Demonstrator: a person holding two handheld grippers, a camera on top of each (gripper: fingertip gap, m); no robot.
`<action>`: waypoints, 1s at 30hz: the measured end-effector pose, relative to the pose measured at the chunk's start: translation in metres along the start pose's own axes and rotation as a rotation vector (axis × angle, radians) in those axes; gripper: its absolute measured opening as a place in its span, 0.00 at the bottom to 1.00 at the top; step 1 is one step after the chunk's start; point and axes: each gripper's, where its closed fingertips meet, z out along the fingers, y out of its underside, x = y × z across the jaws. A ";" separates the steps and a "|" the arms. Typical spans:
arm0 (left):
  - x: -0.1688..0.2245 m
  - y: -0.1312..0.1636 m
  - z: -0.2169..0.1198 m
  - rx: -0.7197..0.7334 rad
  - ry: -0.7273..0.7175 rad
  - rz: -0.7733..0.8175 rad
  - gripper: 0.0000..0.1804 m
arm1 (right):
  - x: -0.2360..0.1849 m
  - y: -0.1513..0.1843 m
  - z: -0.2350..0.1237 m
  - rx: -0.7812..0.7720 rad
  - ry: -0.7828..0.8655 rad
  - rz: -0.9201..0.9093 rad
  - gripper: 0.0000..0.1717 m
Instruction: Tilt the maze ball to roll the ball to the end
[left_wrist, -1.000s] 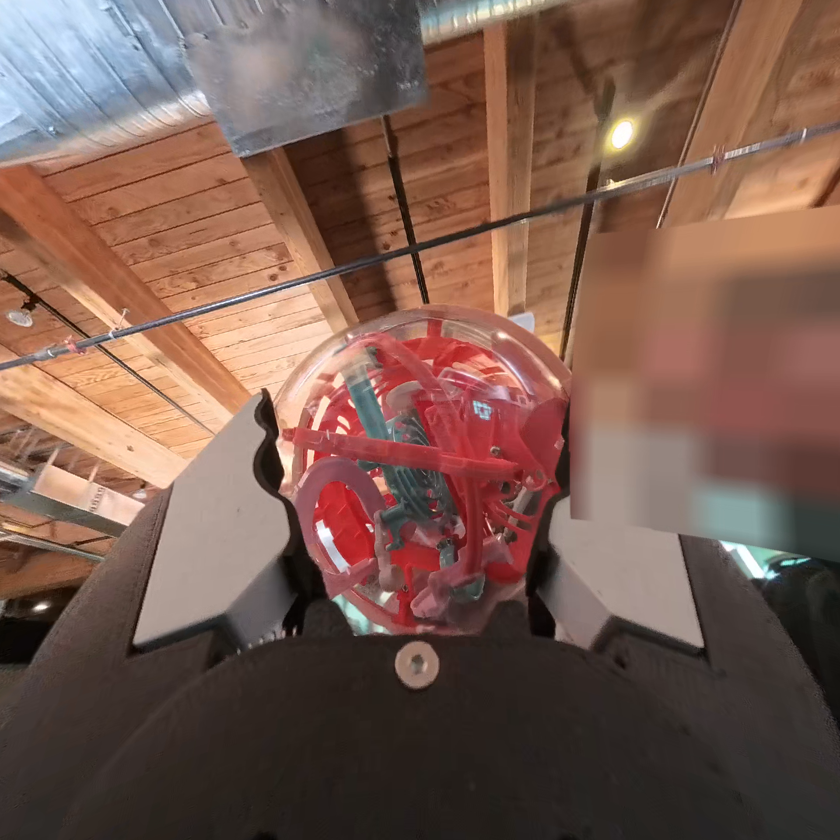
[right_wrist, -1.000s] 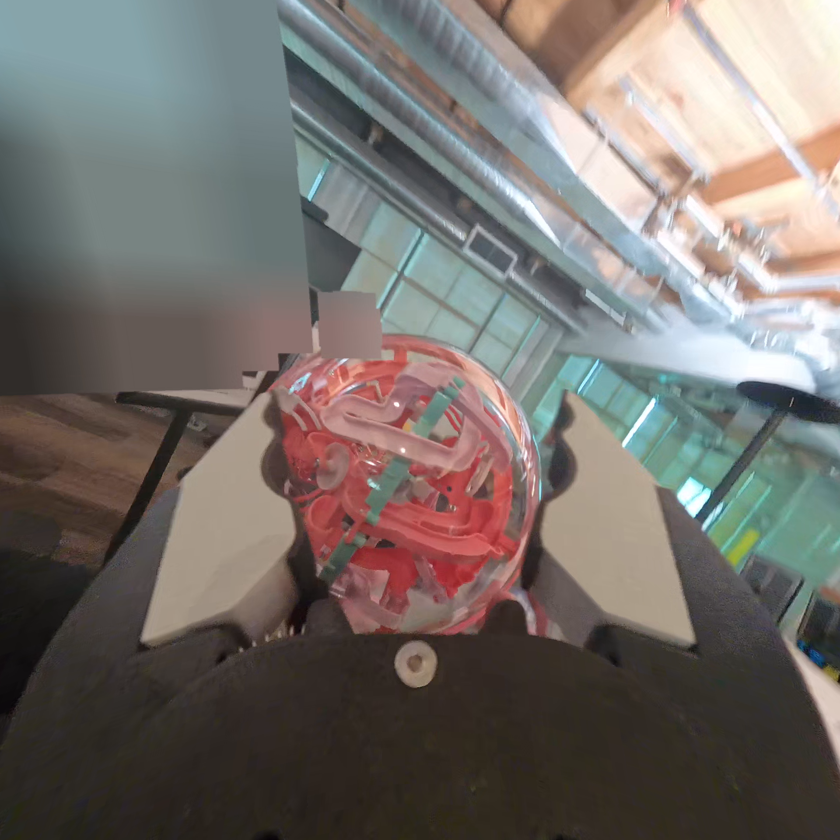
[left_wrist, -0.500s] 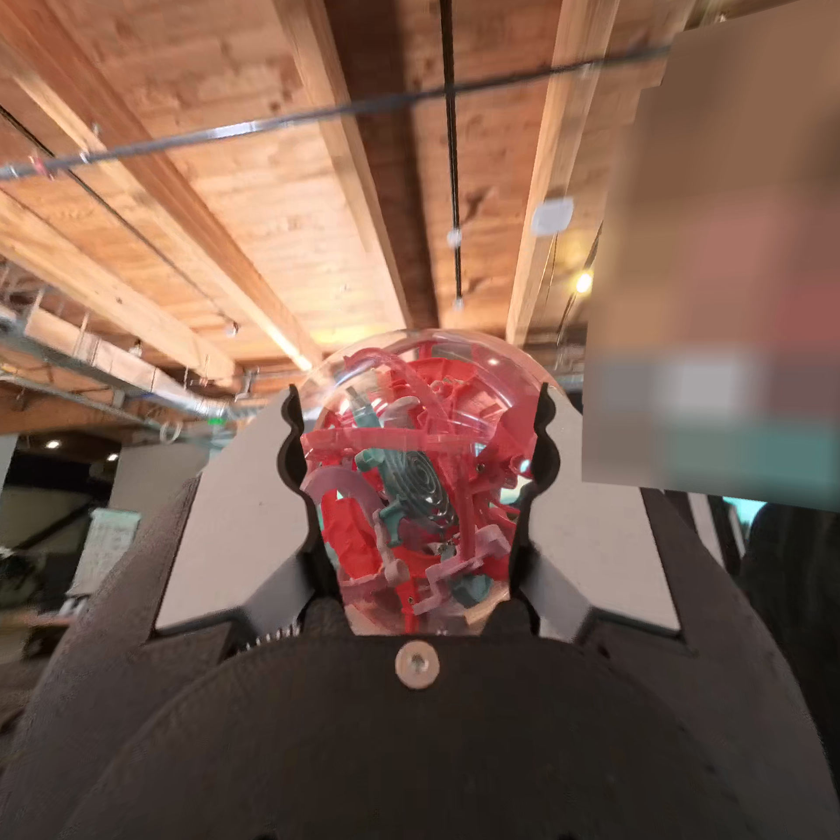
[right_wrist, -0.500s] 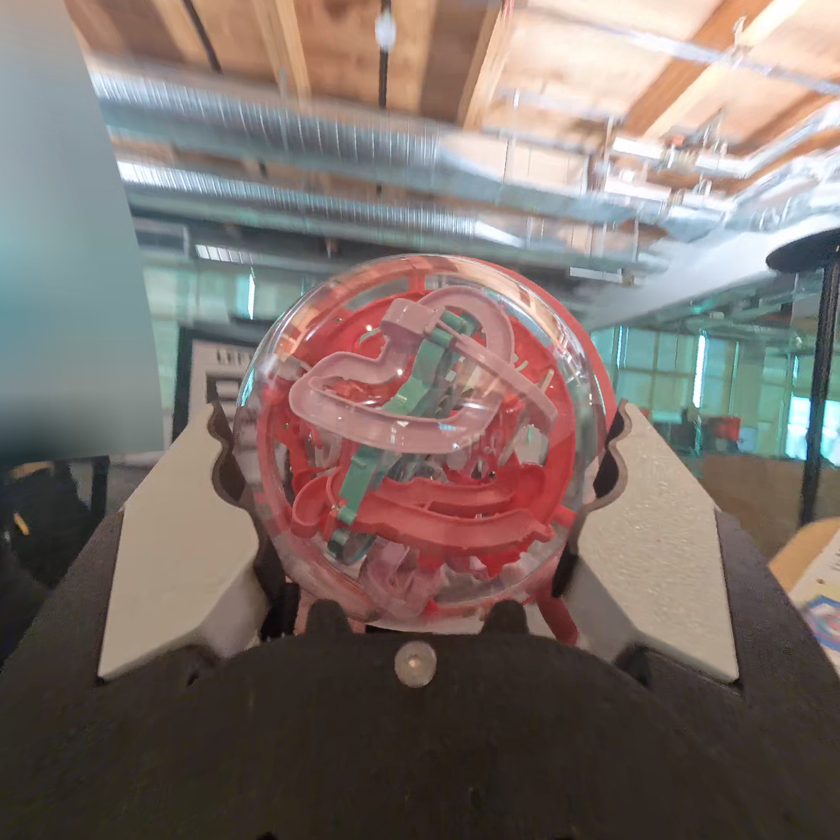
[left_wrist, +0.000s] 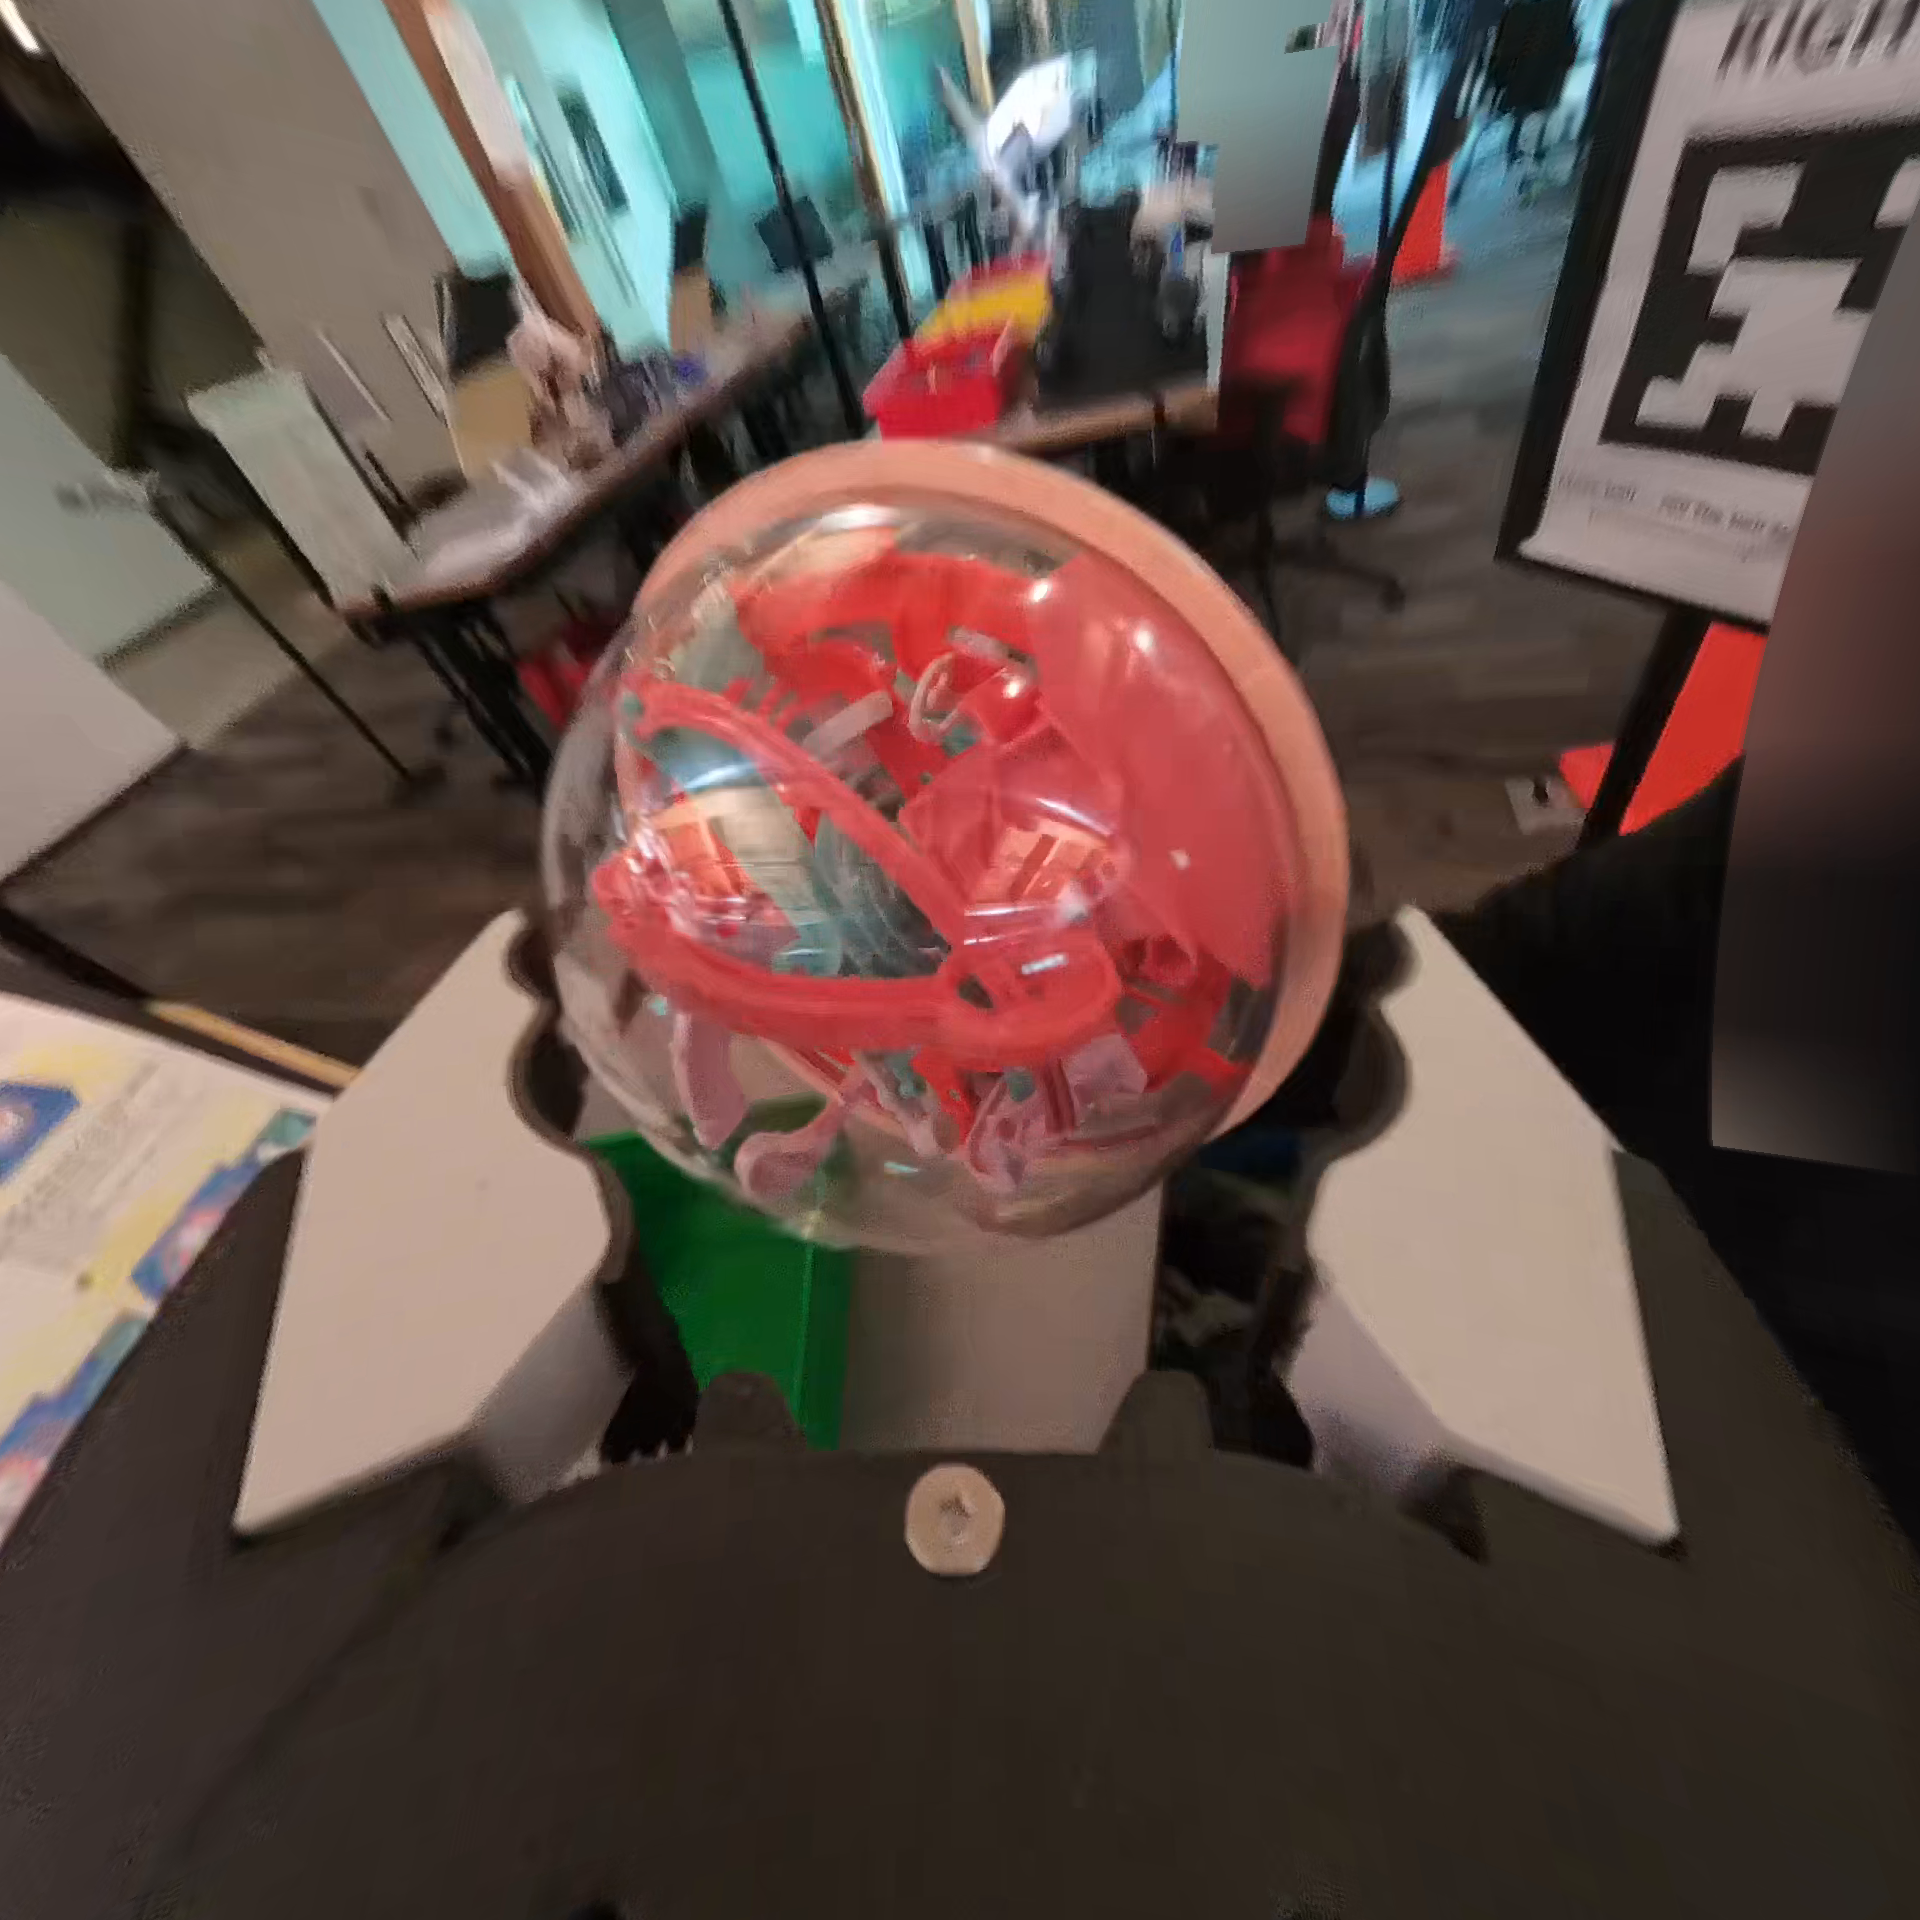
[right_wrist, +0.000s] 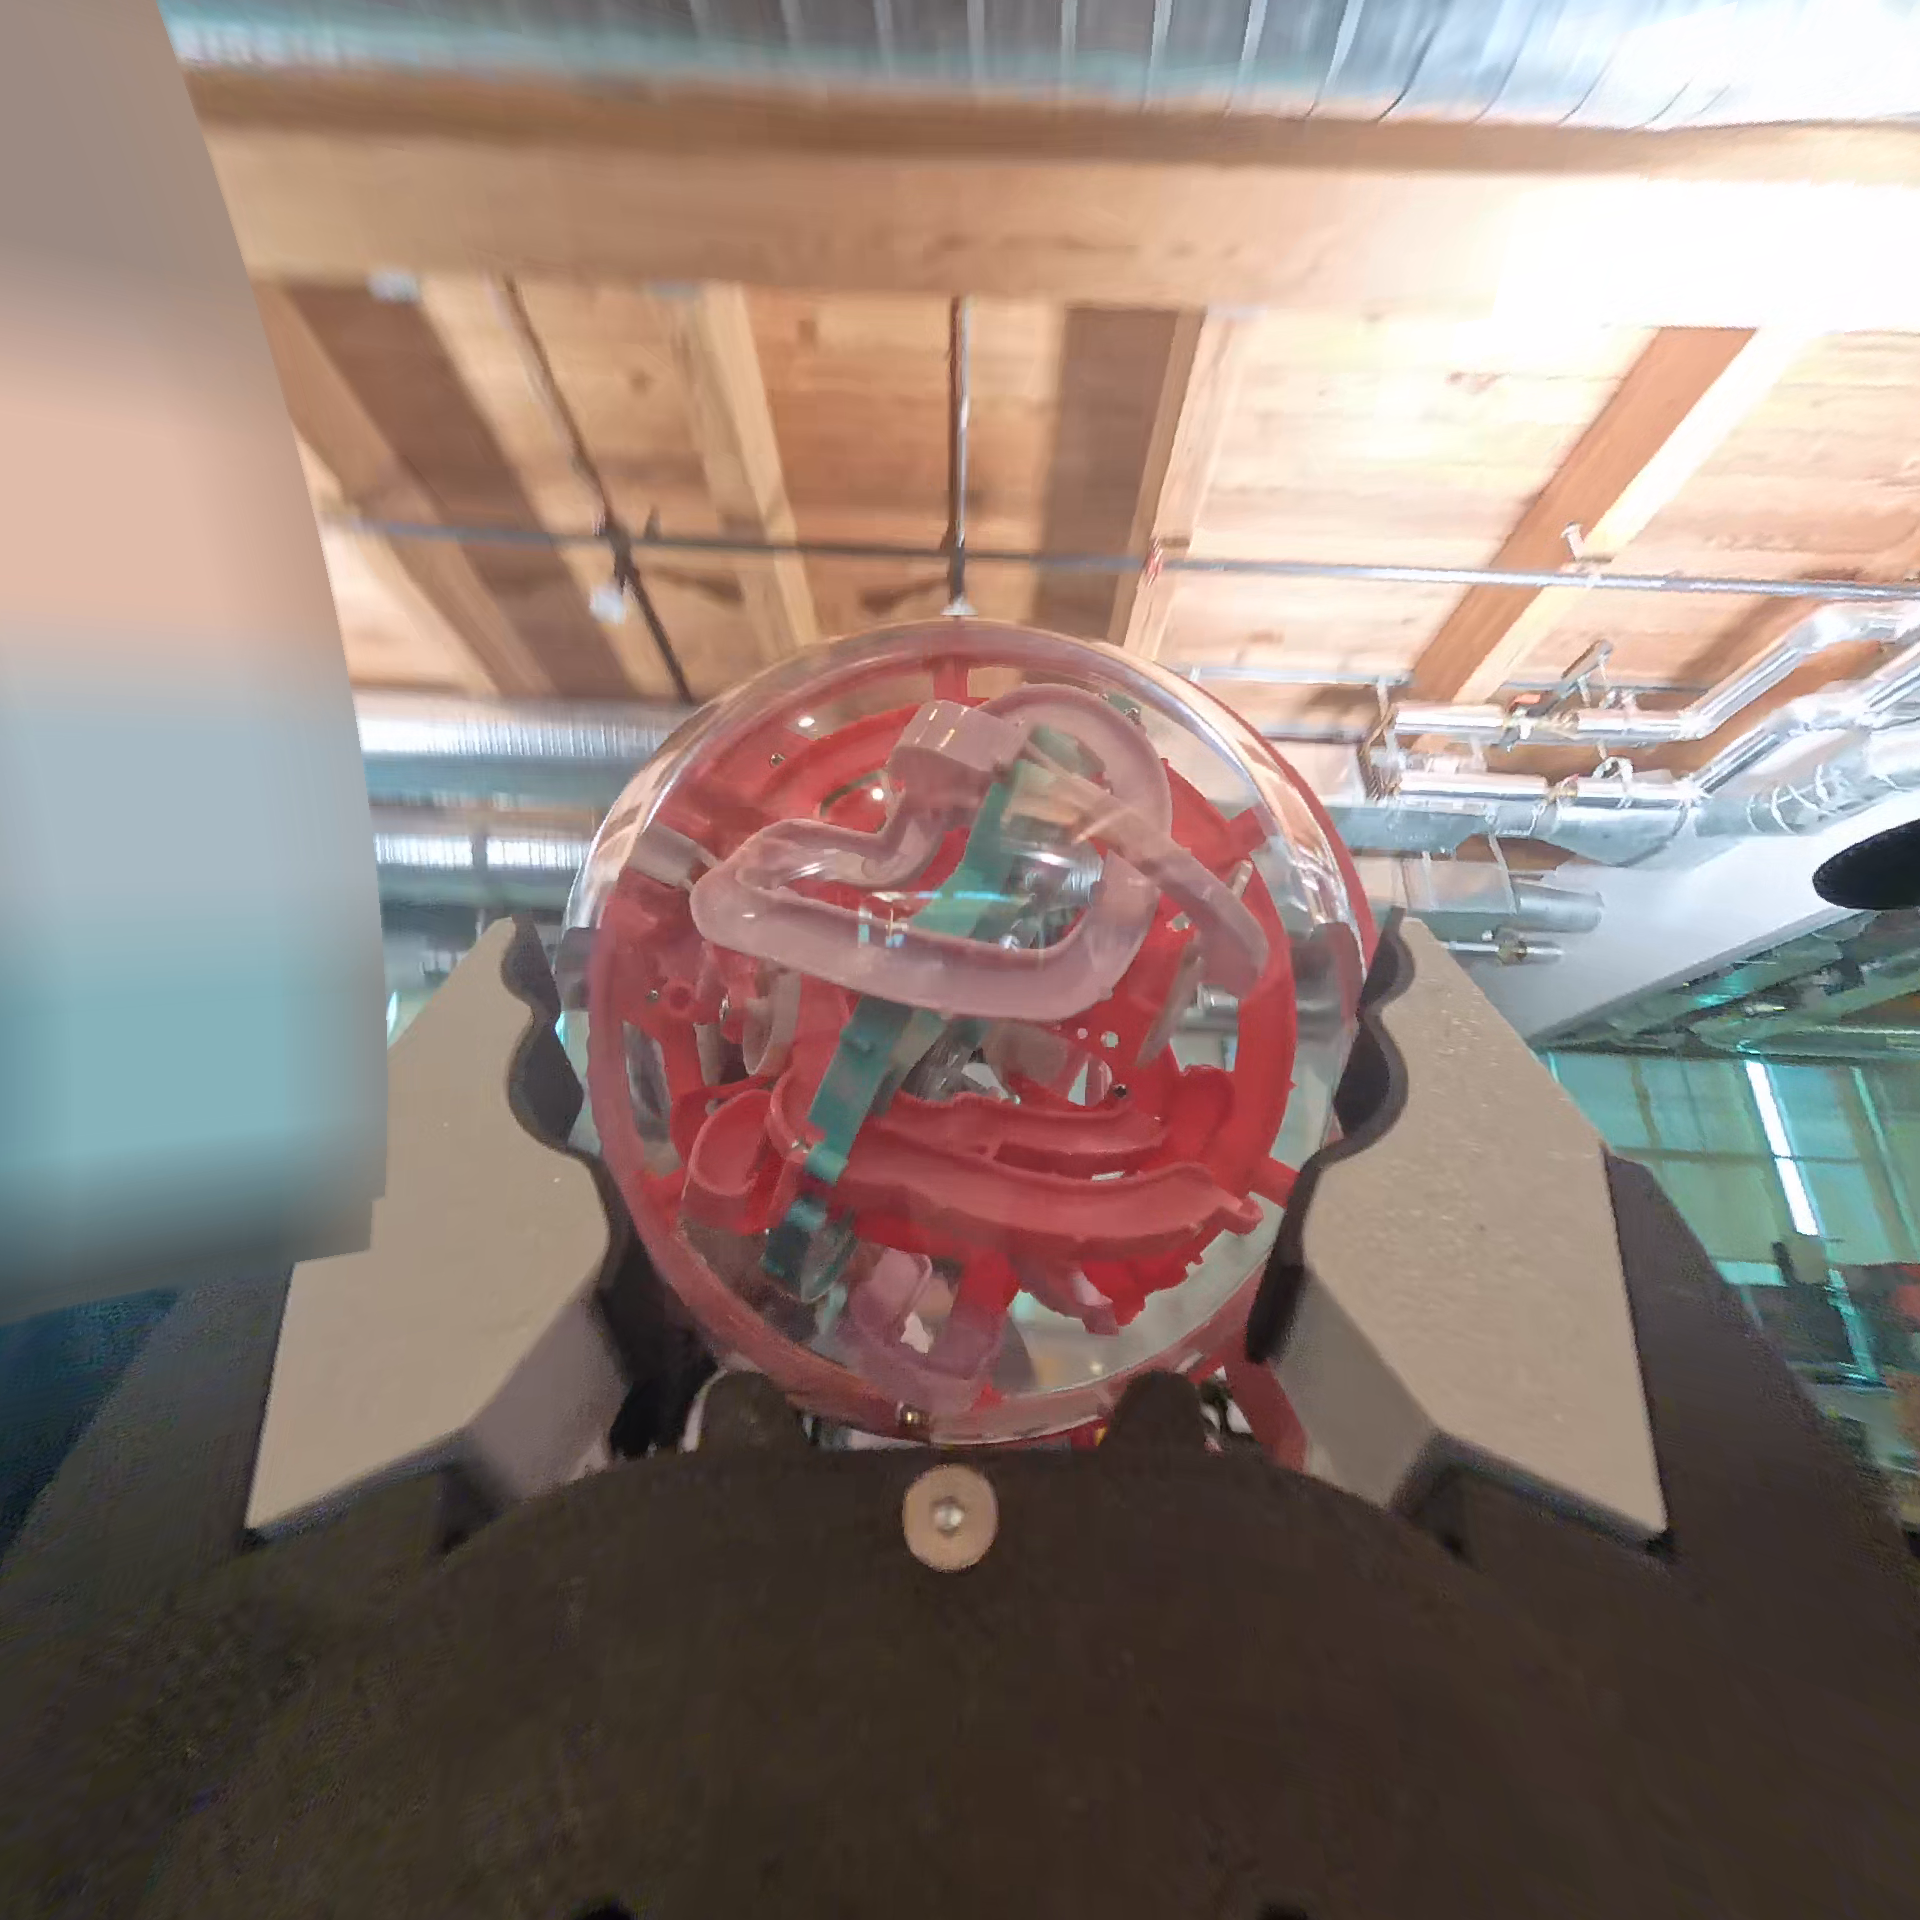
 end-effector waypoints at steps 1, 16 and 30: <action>0.002 0.009 0.004 -0.058 -0.022 0.011 0.86 | -0.006 0.005 0.004 -0.057 -0.016 -0.045 0.86; 0.006 -0.013 -0.029 0.631 -0.209 0.310 0.87 | -0.058 0.031 0.086 -1.151 -0.341 -0.728 0.89; 0.014 -0.067 -0.085 0.778 -0.326 0.446 0.87 | -0.100 0.044 0.158 -1.441 -0.427 -1.070 0.92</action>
